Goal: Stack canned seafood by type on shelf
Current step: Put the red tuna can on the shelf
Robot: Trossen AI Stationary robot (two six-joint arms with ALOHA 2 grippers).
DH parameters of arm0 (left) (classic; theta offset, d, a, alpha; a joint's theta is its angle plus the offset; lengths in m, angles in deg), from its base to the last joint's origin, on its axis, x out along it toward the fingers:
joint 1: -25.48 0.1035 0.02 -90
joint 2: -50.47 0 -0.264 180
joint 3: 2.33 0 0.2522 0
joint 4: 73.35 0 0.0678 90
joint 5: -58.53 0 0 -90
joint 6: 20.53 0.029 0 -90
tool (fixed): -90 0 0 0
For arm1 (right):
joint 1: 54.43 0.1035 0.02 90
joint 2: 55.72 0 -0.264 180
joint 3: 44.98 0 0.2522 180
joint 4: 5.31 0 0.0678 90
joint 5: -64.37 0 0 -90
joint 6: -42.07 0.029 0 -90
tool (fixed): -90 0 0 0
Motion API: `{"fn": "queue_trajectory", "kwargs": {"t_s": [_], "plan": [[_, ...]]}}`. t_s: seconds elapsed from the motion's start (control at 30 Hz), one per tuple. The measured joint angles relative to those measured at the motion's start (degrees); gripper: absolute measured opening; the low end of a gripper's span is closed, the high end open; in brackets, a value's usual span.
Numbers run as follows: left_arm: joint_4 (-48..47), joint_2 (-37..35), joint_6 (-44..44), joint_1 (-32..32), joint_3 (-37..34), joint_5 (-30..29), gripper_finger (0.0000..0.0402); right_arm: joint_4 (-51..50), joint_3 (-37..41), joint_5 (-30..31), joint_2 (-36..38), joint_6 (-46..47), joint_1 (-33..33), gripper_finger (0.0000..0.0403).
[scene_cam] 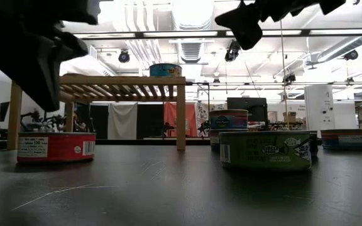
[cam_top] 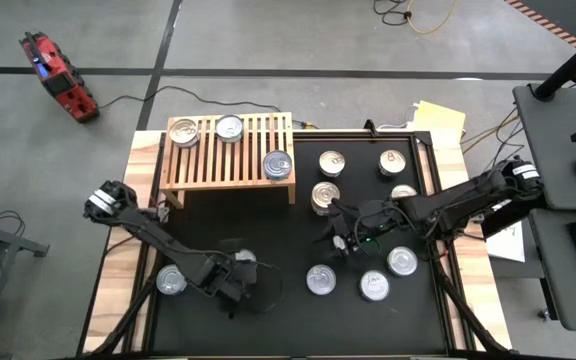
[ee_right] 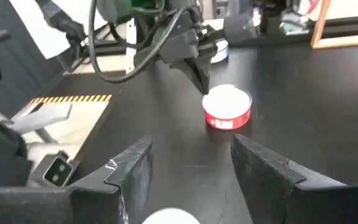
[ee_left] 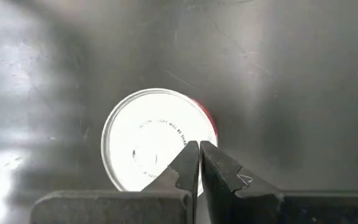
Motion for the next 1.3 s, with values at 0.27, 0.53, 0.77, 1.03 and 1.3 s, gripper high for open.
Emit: {"fn": "queue_trajectory", "kwargs": {"t_s": [0.27,0.53,0.77,1.03,1.3], "plan": [[14.67,-8.66,8.14,-3.74,-7.33,-6.35,0.0,5.28,0.0,6.07,-3.08,0.79,3.21,0.0203],[36.89,-18.82,15.8,-1.95,-22.65,-2.16,0.0,11.85,-1.32,6.07,-11.77,3.64,3.26,0.0203],[27.97,-24.16,3.46,-1.95,-28.6,-2.24,0.0,11.91,-8.26,8.9,-20.52,4.97,3.52,0.0203],[27.9,-23.36,3.15,-1.95,-32.6,-2.16,0.0,6.67,-17.78,10.08,-27.74,5.45,3.52,0.0168],[29.11,-23.11,2.86,-1.99,-34.64,-2.71,0.0,3.11,-24.45,11.67,-34.11,6.51,3.74,0.0093]]}}
